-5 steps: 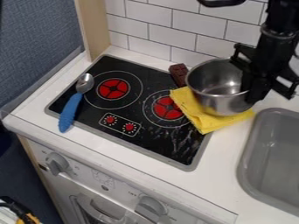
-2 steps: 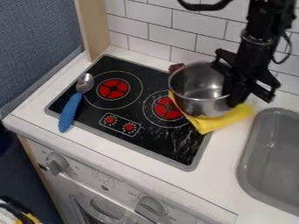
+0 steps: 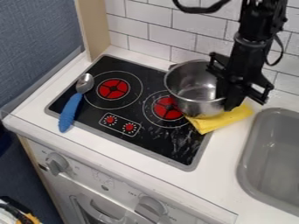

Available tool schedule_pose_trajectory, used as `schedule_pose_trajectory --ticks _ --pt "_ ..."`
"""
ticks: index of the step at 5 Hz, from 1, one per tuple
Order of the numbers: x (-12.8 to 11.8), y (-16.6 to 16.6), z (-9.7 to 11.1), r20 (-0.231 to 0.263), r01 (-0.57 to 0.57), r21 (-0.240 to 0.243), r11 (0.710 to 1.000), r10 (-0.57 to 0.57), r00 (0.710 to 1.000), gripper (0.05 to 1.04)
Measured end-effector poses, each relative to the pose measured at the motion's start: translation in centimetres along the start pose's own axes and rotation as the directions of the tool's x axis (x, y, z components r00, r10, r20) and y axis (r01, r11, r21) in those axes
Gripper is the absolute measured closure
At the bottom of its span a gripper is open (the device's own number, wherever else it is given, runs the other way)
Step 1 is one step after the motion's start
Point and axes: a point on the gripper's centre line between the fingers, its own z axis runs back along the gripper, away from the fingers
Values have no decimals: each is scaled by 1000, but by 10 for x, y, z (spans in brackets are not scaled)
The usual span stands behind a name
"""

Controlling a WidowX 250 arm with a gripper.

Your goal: Put the silver pot on the top of the yellow towel

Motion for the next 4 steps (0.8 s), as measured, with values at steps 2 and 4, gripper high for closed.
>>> schedule_pose_trajectory --ticks 2,4 --pt "7 -17 25 96 21 -52 998 -16 995 211" --pt "-8 9 54 138 -158 -75 985 167 976 74"
